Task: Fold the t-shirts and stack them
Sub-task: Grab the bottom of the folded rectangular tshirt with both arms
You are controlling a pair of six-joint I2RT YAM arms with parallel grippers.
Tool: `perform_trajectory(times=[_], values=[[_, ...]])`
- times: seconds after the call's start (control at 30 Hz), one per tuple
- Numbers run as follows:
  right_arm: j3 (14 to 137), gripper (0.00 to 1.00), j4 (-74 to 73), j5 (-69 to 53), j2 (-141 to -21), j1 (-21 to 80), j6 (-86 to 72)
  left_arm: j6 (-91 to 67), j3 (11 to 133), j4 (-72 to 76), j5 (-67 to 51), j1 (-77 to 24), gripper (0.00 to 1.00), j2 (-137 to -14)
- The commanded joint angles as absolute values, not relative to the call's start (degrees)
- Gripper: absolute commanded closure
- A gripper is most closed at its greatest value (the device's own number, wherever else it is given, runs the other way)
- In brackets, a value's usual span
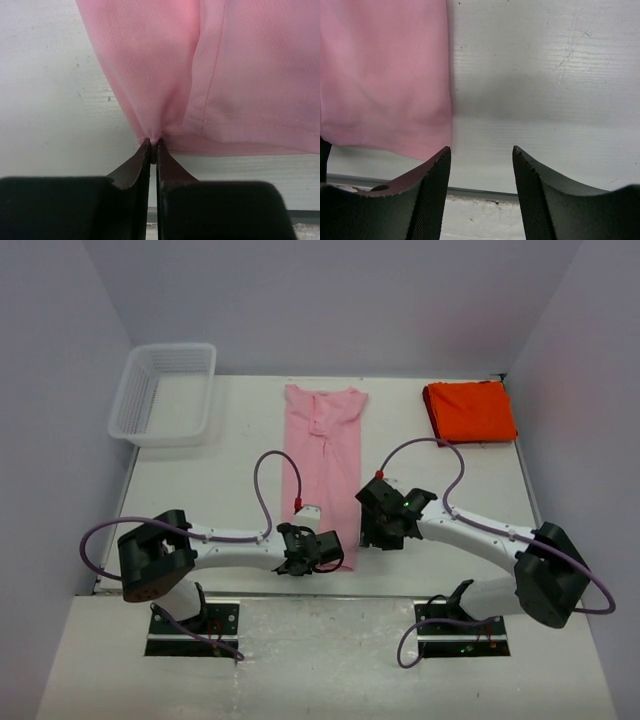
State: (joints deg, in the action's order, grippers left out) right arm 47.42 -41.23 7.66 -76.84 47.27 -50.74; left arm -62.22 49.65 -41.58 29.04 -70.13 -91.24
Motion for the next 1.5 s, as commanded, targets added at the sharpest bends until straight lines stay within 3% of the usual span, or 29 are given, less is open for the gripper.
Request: perform_trajectory(times=[0.0, 0.9, 1.47], values=[[47.9, 0.46, -40.0, 6.7, -78.4, 47.1, -50.0, -64.2, 48.1, -42.7, 31.1, -69.7, 0.96, -90.3], [57.3, 0.47, -38.1, 2.8, -91.5, 54.5, -49.3, -62.1, 49.3, -41.7, 30.1, -69.7, 0.97, -89.4], [63.2, 0.55, -42.4, 4.0, -95.4, 57.1, -49.1, -62.0, 47.9, -39.7, 29.6, -69.8, 0.96, -89.2]])
